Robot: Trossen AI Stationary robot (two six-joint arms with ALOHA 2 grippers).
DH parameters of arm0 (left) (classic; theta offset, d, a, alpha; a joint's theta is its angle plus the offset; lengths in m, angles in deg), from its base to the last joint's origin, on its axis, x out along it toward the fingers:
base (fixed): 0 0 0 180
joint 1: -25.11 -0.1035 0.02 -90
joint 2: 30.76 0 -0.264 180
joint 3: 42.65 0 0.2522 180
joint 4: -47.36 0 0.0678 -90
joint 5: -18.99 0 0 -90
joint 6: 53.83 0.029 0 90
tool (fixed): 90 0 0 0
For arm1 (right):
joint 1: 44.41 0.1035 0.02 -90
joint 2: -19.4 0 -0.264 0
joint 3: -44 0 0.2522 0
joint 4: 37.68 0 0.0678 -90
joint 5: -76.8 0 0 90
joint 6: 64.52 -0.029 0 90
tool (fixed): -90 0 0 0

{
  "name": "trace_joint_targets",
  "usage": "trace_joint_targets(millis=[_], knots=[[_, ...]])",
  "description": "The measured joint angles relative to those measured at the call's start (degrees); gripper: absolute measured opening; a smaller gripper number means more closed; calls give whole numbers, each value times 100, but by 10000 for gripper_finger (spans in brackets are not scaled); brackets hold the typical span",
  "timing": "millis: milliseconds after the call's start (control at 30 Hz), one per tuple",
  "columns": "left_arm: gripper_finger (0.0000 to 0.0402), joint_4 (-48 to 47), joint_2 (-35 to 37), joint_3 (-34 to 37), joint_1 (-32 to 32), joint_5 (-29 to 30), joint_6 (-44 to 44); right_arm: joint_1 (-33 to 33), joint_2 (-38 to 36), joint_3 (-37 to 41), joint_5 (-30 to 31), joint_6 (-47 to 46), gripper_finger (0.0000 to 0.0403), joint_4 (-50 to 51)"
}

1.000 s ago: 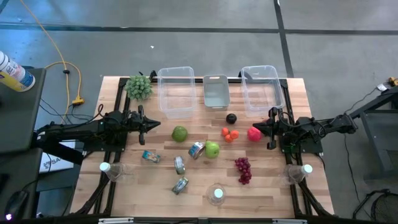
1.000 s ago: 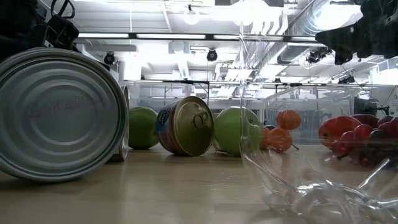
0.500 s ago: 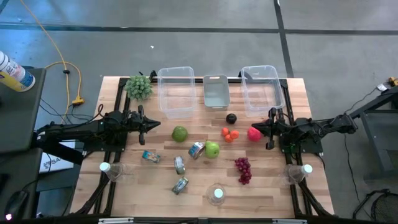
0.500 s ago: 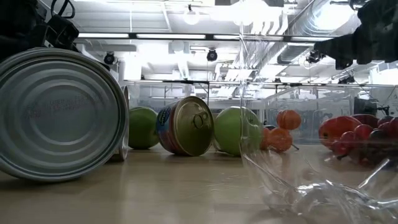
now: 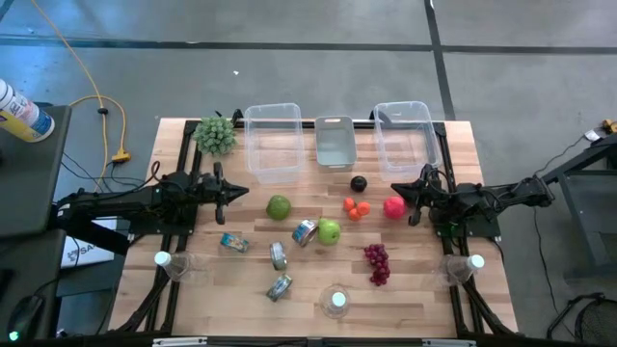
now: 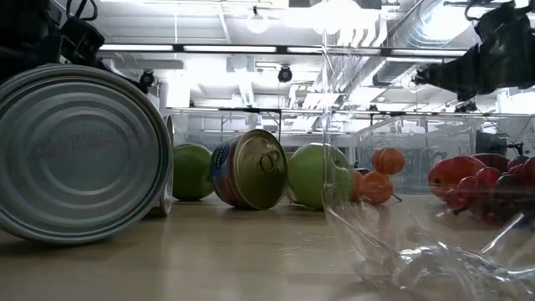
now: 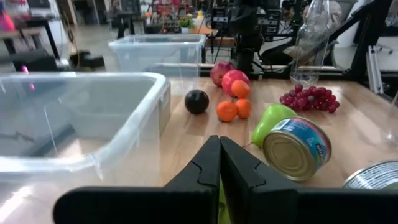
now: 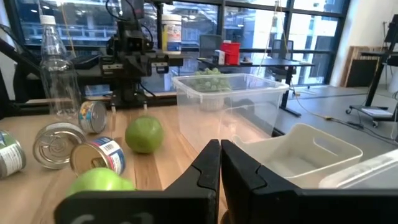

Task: Pick & Place Food Item
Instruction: Put the empty water bottle into the right transparent bin

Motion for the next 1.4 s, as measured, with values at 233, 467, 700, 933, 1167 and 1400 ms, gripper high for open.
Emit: trace_joint_targets(millis=[233,467,700,933,1167,1400], knots=[[0,48,-2,1,-1,0,74,0,0,-13,30,3,4,142],[0,198,-1,0,19,-1,68,0,0,-9,29,4,4,108],[0,257,-2,1,132,0,55,0,0,-4,9,-52,4,59],[0,885,-2,-168,123,72,-650,0,0,0,-11,-459,4,33],[2,-243,-162,-1150,114,175,-845,0,0,4,-451,-140,4,16],[14,-2688,-1160,-3639,113,861,-1114,0,2,9,-1156,217,4,-550]])
